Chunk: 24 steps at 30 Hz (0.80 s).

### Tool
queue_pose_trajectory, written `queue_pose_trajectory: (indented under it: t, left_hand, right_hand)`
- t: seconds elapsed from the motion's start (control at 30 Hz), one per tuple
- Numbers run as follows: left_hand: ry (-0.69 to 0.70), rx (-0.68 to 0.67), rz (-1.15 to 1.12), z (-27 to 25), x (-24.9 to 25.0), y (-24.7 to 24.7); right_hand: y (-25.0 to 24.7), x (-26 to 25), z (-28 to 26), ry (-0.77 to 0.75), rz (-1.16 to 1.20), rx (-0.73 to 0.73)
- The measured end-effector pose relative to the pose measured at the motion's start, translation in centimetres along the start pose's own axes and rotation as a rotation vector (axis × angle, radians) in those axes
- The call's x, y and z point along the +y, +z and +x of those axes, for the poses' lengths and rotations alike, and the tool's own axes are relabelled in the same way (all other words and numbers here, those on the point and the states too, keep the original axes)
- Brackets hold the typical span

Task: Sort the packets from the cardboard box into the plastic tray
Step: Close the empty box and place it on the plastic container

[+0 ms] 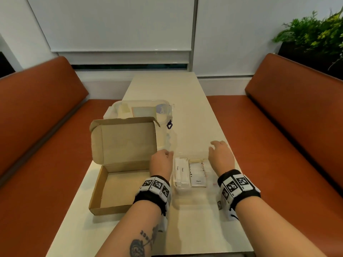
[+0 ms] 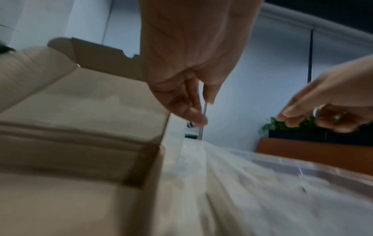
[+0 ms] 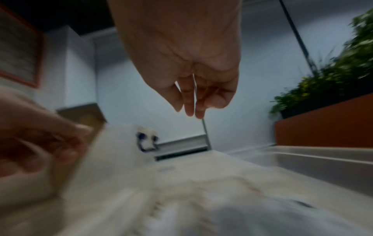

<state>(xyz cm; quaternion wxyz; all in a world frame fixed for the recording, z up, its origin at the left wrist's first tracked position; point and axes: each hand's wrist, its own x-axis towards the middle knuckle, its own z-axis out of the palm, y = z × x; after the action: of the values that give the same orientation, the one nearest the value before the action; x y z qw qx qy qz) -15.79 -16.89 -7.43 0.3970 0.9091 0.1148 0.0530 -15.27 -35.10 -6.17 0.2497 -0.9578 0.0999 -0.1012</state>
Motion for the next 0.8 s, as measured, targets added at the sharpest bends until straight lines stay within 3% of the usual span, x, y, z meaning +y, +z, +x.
queue_pose_trajectory:
  t: [0.1, 0.2, 0.27, 0.37, 0.47, 0.6, 0.7, 0.8]
  left_hand:
    - [0.07, 0.25, -0.078, 0.5, 0.0, -3.4]
    - [0.07, 0.544, -0.057, 1.3, -1.4, -7.7]
    - [0.009, 0.682, -0.065, 1.7, -3.1, -10.1]
    - [-0.152, 0.792, -0.037, 2.2, -5.7, -12.9]
    - [-0.244, 0.694, -0.156, 2.9, -7.8, -15.2]
    - [-0.344, 0.343, -0.576, 4.1, -8.6, -16.9]
    - [-0.351, 0.259, -0.589, 4.5, -8.5, -17.5]
    - [-0.445, 0.186, -0.647, 4.1, -8.8, -18.1]
  right_hand:
    - [0.8, -5.3, -0.4, -0.077, 0.237, -0.009]
    - [2.4, -10.5, -1.3, -0.072, 0.439, -0.14]
    - [3.7, -13.3, -1.9, -0.053, 0.479, -0.233]
    - [5.1, -16.2, -2.7, -0.012, 0.477, -0.235]
    - [5.7, -17.5, -3.1, 0.087, 0.558, -0.219]
    - [5.6, -18.1, -3.1, 0.221, 0.742, -0.253]
    - [5.2, -18.5, -3.5, 0.34, 0.927, -0.322]
    - [4.4, -18.8, -4.6, 0.375, 1.032, -0.416]
